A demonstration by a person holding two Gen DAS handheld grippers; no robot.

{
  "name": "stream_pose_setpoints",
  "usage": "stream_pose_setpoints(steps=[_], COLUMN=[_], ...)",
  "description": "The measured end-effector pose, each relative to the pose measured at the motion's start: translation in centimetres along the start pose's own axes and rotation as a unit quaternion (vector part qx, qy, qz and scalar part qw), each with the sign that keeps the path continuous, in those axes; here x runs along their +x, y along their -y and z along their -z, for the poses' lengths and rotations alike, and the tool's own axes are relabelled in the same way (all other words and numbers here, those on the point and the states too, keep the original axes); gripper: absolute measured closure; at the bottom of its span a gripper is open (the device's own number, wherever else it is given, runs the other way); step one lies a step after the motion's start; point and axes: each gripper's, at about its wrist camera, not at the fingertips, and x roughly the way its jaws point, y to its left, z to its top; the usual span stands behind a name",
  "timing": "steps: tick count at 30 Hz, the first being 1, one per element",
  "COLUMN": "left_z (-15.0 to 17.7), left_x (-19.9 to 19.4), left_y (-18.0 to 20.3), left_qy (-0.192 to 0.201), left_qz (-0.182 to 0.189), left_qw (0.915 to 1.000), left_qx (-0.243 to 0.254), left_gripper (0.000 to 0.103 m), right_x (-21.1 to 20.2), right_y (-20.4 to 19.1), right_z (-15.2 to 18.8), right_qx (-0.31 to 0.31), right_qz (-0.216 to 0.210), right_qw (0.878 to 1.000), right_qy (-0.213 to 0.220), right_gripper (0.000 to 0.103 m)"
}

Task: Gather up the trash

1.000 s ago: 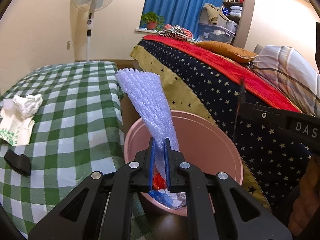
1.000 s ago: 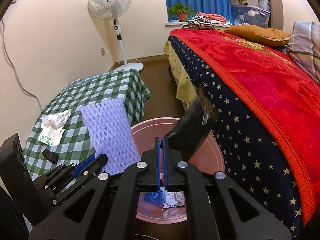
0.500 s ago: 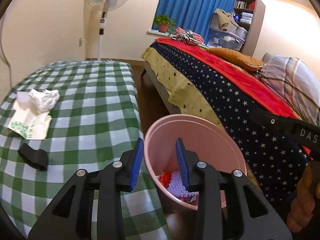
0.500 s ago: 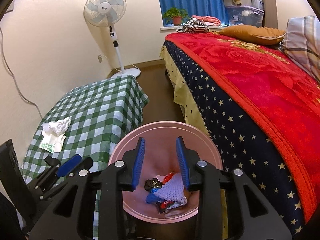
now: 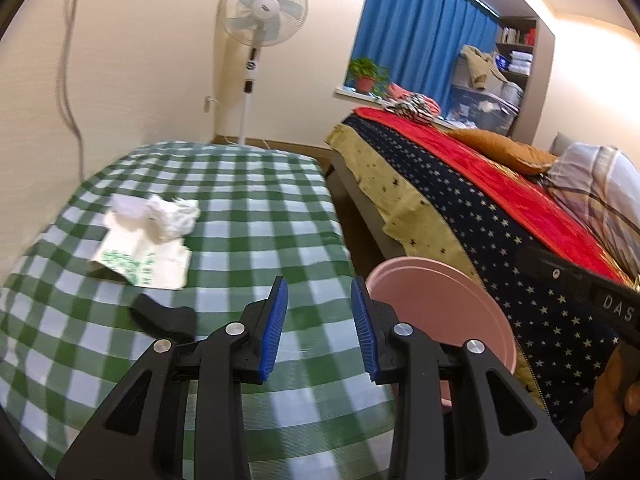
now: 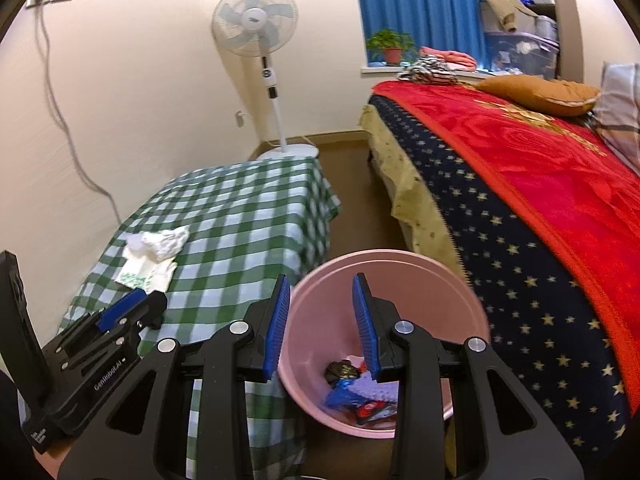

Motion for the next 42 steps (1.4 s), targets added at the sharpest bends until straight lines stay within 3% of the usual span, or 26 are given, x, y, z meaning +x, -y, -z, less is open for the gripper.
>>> stream_pose_setpoints(steps=[9, 18, 25, 39, 42], left_z=[-0.2, -0.3, -0.2, 0.2, 0.1], left_x=[-1.9, -3.4, -3.9, -1.9, -1.2], left_y=[-4.5, -9.6, -12.3, -15.2, -16.0], left_qy=[0.020, 0.043, 0.056, 0.042, 0.038], left_qz=[-0.044, -0.116, -0.155, -0.172, -0.166], left_qw=[0.9984, 0.9900, 0.9817, 0.9766, 0.9757], left_qx=[-0.029, -0.067, -0.094, -0.122, -0.138], left_gripper=[0.079, 0.079, 0.079, 0.079, 0.079], right_x=[1.2, 5.3, 9.1, 15.3, 15.8], right_y=[-5.1, -10.8, -15.0, -18.3, -18.7], right_z=[-0.1, 0.3, 2.2, 5.6, 5.8], right_qx=[-0.027, -0.031, -0.035, -0.022, -0.031], right_qz=[-0.050, -0.114, -0.156, -0.177, -0.181], right_qw=[0.998, 0.993, 0.985, 0.973, 0.971], right_qy=[0.010, -0.017, -0.062, -0.145, -0.153], right_gripper=[0.074, 0.078, 0.078, 0.074, 0.087])
